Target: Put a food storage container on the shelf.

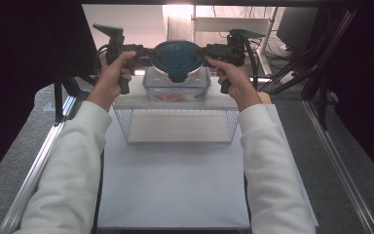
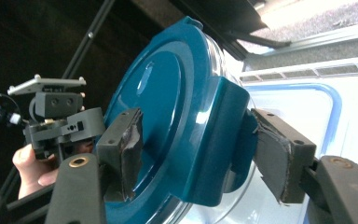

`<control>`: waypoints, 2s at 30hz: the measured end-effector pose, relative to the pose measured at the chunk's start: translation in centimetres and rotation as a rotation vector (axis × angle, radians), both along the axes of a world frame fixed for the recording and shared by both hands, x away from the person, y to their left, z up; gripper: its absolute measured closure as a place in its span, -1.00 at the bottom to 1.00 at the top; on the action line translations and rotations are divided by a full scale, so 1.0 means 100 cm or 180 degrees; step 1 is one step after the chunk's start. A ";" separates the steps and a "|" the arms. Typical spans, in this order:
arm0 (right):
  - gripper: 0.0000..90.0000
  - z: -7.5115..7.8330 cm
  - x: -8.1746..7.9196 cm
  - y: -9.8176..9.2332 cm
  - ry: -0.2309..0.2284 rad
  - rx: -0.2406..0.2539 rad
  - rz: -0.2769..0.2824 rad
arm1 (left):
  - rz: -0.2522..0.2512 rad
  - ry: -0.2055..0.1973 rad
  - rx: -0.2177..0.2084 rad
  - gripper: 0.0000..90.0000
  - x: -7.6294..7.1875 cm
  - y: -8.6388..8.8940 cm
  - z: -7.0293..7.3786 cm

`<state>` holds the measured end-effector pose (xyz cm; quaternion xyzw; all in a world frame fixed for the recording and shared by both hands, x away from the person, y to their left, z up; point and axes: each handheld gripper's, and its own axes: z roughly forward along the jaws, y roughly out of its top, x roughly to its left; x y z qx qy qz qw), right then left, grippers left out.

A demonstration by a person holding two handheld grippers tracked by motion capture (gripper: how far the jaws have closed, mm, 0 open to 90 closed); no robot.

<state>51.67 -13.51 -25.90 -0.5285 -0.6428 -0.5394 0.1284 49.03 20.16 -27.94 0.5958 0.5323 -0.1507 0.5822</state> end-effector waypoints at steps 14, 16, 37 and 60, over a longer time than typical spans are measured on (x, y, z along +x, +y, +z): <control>-0.72 0.011 -0.018 -0.007 -0.0578 -0.0370 -0.0177 | 0.0317 -0.0426 0.0170 -0.64 -0.021 0.008 0.011; -0.73 0.015 -0.028 -0.011 -0.0773 -0.0481 -0.0099 | 0.0320 -0.0504 0.0200 -0.64 -0.032 0.012 0.014; -0.50 -0.031 -0.148 -0.074 -0.1647 -0.0916 0.0212 | 0.0100 -0.1307 0.1164 -0.62 -0.174 0.018 -0.047; -0.49 -0.176 -0.241 -0.109 -0.1174 -0.1516 0.0412 | 0.0228 -0.0873 0.1857 -0.60 -0.257 0.030 -0.180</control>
